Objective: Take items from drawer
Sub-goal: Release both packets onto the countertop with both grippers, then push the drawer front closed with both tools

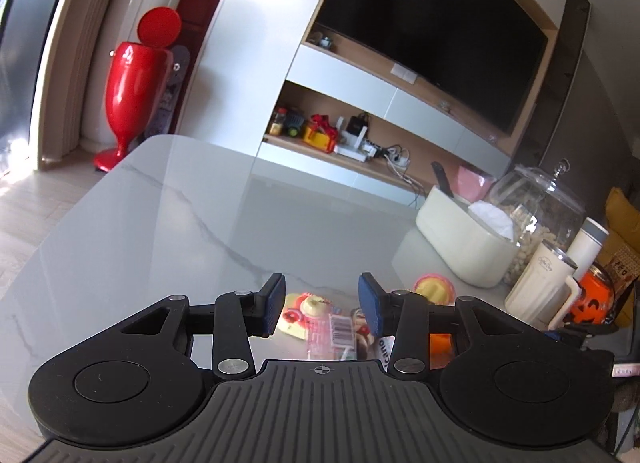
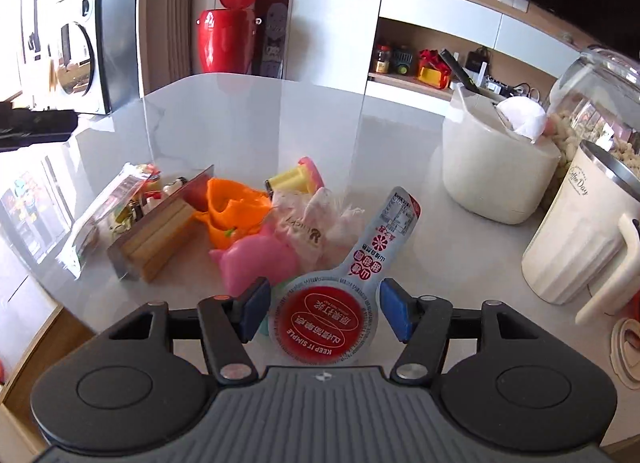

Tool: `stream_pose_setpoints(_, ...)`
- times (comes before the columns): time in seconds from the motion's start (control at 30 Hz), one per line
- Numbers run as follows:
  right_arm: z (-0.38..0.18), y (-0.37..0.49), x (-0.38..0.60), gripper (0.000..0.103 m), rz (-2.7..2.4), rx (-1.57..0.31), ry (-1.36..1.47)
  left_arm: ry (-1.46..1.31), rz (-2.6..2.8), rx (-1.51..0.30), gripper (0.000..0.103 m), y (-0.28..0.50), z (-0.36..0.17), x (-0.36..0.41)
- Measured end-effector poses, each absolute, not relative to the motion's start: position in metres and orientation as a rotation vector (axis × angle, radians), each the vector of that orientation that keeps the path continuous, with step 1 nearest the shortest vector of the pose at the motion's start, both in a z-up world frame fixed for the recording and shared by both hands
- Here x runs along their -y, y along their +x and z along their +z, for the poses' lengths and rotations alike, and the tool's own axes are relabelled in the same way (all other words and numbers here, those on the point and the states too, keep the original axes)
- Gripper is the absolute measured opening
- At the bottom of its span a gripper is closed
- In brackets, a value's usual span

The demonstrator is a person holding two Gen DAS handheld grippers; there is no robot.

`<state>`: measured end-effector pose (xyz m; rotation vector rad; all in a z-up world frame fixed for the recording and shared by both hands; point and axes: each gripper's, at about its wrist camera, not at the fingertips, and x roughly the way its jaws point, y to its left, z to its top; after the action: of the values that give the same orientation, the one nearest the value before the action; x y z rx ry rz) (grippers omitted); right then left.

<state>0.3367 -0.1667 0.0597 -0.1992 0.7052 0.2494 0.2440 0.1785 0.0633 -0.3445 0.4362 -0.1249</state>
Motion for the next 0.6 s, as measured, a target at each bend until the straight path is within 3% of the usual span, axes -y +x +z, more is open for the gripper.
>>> stream_pose_setpoints(0.03, 0.057, 0.34, 0.169, 0.078, 0.235, -0.71, -0.188, -0.333, -0.12, -0.451, 0.044, 0.237, 0.061, -0.179)
stream_pose_setpoints(0.07, 0.056, 0.341, 0.172, 0.08, 0.231, -0.709, -0.165, -0.316, -0.123, -0.465, 0.044, 0.228, 0.058, -0.18)
stream_pose_setpoints(0.43, 0.085, 0.203, 0.208, 0.086, 0.363, -0.686, -0.095, -0.301, -0.223, -0.625, 0.044, 0.093, 0.041, -0.138)
stream_pose_setpoints(0.6, 0.074, 0.127, 0.203, 0.09, 0.479, -0.756, -0.106, -0.25, -0.363, -0.86, 0.044, 0.046, 0.024, -0.079)
